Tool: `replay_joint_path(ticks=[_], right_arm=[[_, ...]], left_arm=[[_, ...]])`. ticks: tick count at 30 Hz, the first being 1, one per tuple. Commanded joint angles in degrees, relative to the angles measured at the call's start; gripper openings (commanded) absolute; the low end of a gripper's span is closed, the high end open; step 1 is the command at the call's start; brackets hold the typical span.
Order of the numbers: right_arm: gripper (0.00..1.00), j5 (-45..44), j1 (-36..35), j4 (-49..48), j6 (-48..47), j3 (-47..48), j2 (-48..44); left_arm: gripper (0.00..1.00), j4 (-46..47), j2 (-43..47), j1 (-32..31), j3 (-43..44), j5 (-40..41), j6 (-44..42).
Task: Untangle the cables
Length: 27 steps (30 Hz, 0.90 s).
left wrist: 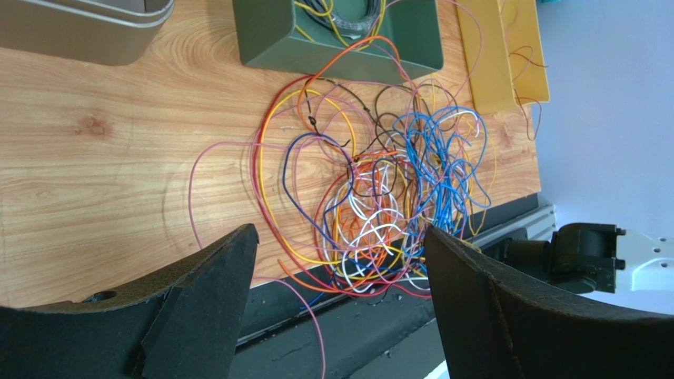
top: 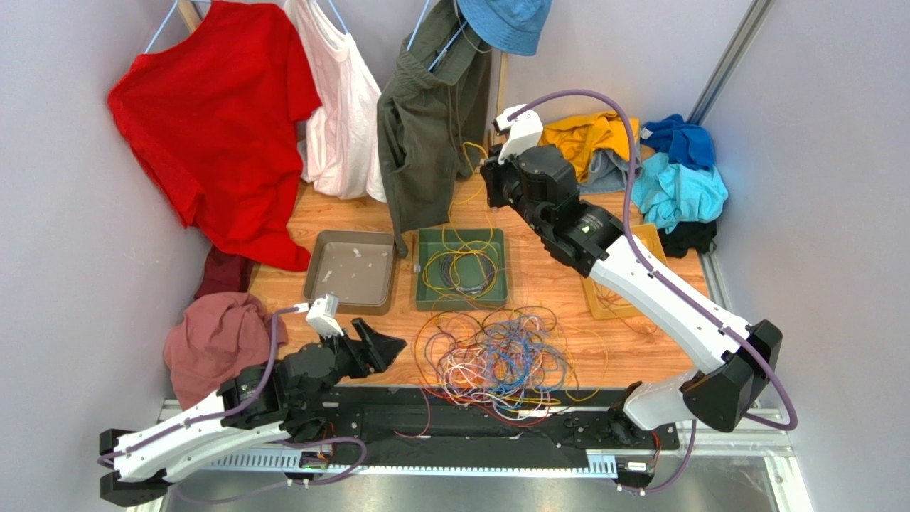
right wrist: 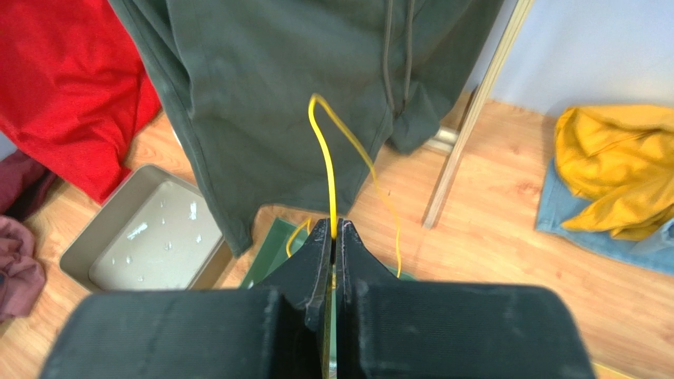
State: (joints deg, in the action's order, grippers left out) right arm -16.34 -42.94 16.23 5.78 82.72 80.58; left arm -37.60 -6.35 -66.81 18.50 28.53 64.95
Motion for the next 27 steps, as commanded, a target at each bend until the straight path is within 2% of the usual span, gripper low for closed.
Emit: replay_joint_path(ticks=[1, 10, 15, 20, 27], right_arm=[[0.00, 1.22, 0.14, -5.49, 2.83, -5.62, -1.21], [0.00, 5.34, -0.13, -8.76, 8.98, -18.55, -0.68], [0.00, 4.91, -3.55, -10.95, 11.18, -25.48, -4.54], [0.00, 1.40, -9.17, -11.83, 11.97, -29.36, -10.42], [0.00, -2.20, -11.99, -11.83, 11.27, -29.11, -15.00]], left_arm=[[0.86, 0.43, 0.46, -0.25, -1.10, -0.93, 1.58], [0.86, 0.60, 0.46, -0.25, -2.15, -2.52, 2.38], [0.86, 1.30, 0.29, -0.25, -2.68, -2.34, 2.20], [0.86, 2.97, -0.24, -0.34, -3.38, -2.69, 2.20], [0.86, 3.68, -1.30, -0.34, -3.47, -2.96, 2.11]])
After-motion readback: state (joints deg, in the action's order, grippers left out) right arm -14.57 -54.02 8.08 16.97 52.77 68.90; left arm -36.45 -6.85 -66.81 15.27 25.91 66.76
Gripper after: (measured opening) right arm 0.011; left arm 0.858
